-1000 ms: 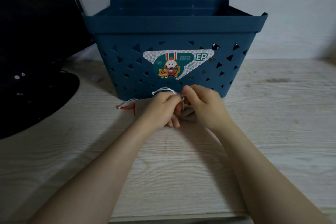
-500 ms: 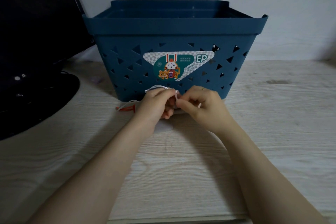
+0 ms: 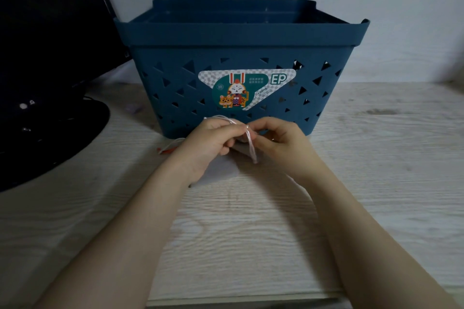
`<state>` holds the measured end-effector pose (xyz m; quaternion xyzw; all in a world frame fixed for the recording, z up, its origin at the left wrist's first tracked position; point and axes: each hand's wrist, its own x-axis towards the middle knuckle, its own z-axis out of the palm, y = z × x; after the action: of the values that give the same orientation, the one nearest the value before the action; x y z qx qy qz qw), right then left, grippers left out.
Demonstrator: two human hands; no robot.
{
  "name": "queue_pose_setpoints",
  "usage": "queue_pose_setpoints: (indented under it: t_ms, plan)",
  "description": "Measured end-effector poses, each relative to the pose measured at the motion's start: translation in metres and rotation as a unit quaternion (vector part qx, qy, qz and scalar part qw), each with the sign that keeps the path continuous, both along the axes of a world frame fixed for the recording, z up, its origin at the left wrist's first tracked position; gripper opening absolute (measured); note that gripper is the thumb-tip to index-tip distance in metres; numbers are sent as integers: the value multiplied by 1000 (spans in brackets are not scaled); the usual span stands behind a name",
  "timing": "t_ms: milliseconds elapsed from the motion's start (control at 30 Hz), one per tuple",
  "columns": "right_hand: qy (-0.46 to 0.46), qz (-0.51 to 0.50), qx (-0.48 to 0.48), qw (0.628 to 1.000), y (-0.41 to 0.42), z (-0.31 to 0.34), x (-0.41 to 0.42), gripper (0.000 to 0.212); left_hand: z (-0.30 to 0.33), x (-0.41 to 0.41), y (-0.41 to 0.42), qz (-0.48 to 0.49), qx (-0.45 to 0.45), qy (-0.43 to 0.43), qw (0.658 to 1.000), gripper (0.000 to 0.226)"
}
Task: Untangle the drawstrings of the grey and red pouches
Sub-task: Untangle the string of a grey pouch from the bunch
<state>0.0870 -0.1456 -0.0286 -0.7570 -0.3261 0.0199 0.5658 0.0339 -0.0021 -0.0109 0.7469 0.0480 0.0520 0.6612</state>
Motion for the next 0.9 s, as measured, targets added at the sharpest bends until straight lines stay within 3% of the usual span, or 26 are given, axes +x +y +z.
queue_pose_setpoints:
  t_ms: [233,367,533,667,767,900]
  plan:
    - [-41,-32,-14,999,-2,0,0,9,1,-1,-1,-18,-16,10,1000,29]
    - [23,-26,-2,999,0,2,-2,16,1,-1,3,12,18,-10,1000,24]
    - [102,17,28,994,0,9,-10,16,-3,0,5,35,109,-91,989,24]
    - [139,23,24,990,1,12,-14,18,-9,2,4,82,270,-205,937,17]
    - [236,11,51,970,0,14,-12,20,-11,2,0,82,278,-248,924,23]
    - [267,40,65,961,-2,14,-12,6,-14,3,1,65,273,-288,916,25]
